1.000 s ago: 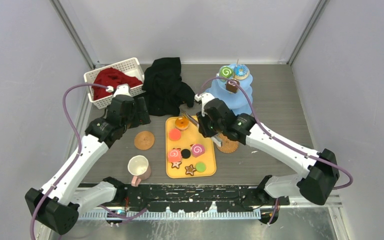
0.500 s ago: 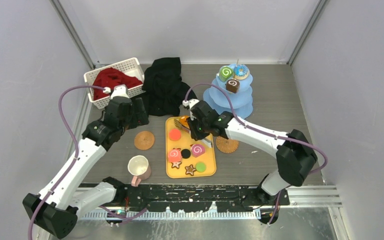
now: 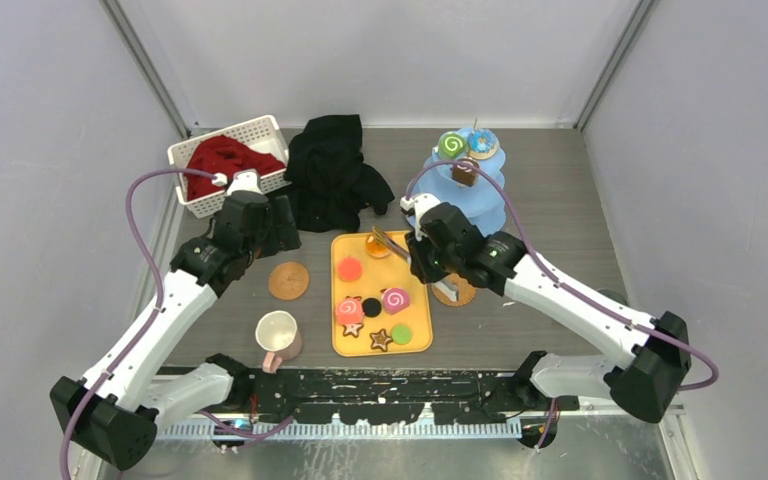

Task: Serve the afternoon tea
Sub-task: Adjust the dessert on the tray.

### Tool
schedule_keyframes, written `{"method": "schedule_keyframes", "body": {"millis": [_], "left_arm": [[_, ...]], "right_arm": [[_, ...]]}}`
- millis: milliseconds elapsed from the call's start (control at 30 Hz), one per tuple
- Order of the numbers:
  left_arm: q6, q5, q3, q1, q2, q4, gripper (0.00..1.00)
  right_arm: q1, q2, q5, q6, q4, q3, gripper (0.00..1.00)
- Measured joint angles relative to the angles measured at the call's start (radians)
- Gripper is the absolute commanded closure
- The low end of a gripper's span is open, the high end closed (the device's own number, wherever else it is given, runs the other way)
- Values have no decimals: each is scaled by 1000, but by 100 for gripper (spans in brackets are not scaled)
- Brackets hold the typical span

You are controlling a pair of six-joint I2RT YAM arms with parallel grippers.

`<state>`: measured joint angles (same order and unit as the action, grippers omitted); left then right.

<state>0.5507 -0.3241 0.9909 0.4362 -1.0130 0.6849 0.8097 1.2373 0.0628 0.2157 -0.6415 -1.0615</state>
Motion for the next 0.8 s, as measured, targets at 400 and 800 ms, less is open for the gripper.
{"method": "schedule_keyframes", "body": {"millis": [400, 800], "left_arm": [[19, 3, 0, 0, 0, -3, 5], [22, 7, 0, 0, 1, -8, 5]], "right_arm": [[0, -74, 125, 49, -140, 108, 69], [0, -72, 12, 82, -47, 188, 63]]}}
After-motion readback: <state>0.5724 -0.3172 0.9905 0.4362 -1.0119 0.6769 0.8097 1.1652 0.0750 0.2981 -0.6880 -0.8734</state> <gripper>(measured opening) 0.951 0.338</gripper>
